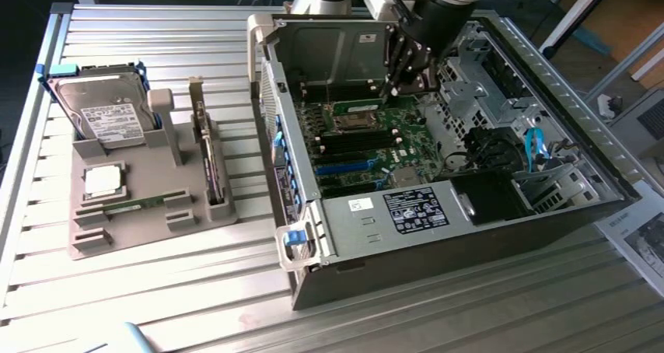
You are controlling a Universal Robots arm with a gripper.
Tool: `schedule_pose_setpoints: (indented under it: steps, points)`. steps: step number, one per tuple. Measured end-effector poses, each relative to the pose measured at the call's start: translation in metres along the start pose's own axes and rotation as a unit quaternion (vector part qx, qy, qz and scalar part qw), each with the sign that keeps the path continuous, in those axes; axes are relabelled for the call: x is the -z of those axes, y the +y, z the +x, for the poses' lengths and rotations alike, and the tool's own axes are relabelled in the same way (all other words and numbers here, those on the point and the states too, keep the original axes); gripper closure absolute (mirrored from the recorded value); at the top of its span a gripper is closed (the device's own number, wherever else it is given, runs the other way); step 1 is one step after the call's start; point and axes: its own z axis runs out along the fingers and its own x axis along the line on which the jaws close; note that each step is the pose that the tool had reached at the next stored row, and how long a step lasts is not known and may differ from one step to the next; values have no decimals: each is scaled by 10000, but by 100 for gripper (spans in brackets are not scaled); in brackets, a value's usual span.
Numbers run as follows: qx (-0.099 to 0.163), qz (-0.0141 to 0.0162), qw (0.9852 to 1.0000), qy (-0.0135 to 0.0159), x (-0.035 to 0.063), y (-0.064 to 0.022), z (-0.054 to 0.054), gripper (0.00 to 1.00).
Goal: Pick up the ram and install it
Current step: 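Insert the ram into the slot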
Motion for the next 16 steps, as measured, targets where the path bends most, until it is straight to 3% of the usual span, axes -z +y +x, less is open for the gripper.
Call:
schedule_pose_setpoints:
  steps: [7, 16]
  points:
    - [-2, 1, 10000, -2, -24, -9, 0, 88]
    - [-64, 3, 10000, -2, -208, -44, 10, 88]
